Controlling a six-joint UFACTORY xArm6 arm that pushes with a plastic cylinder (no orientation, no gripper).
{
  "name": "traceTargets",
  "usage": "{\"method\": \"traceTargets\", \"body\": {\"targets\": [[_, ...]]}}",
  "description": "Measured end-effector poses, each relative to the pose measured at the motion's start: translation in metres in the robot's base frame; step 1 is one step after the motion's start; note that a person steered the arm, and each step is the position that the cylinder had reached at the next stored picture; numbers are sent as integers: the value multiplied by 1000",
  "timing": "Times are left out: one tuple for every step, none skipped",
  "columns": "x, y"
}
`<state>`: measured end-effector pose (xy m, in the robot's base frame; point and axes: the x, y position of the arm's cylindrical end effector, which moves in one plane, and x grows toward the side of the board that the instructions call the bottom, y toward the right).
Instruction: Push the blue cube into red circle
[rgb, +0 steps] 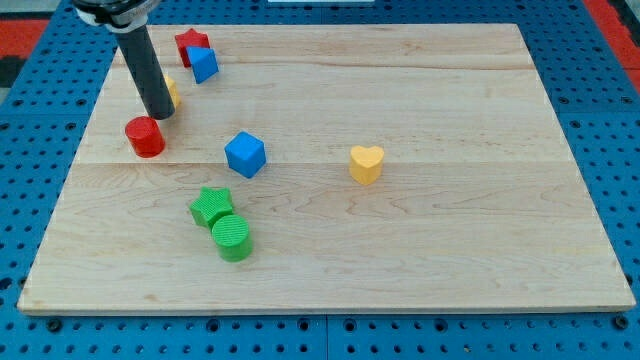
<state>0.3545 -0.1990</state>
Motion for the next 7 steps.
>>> {"method": "traceTargets", "body": {"targets": [[-19, 0], [-30, 0], [-38, 0], [-23, 18], [-6, 68], [14, 136], [55, 148]]}}
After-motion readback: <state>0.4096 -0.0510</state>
